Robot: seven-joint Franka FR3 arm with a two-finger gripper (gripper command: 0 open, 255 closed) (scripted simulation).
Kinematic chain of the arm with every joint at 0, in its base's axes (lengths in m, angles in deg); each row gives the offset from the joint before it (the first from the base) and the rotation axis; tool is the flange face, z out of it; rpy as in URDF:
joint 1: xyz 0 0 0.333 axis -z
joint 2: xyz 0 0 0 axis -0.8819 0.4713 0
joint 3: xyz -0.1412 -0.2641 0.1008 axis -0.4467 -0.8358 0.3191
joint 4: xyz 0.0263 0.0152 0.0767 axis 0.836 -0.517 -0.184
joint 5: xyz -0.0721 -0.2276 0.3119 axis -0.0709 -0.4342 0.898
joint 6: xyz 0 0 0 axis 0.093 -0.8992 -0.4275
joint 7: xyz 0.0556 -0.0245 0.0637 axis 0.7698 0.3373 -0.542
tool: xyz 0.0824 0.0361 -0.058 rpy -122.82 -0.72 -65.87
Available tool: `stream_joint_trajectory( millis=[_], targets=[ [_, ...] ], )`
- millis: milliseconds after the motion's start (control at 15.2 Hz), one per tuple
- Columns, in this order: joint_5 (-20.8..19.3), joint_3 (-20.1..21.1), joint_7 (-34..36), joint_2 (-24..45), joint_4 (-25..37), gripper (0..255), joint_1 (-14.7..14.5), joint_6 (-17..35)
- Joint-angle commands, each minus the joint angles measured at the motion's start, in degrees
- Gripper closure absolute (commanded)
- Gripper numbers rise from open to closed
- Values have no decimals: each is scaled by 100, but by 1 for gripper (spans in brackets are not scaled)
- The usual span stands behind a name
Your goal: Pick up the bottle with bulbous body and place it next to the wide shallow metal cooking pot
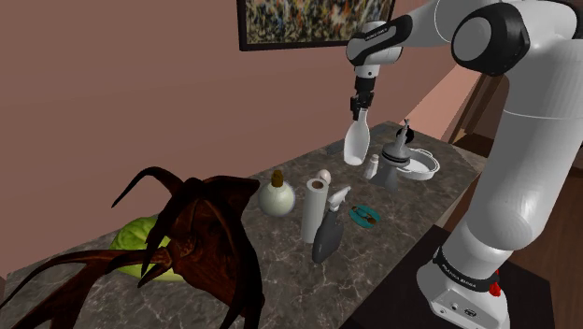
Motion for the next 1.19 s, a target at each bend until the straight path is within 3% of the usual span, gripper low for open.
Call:
stream_joint_trajectory(
  millis=[0,132,198,528,792,1122],
  targets=[
    [0,0,0,-1,-1,255,0,4],
    [0,0,0,-1,-1,255,0,4],
    [0,0,0,-2,-1,0,0,3],
    [0,0,-1,-2,-1,0,0,3],
    [-41,-13,29,-78,637,0,-1,-704],
    [-41,-13,29,-78,637,0,-1,-704]
  ],
)
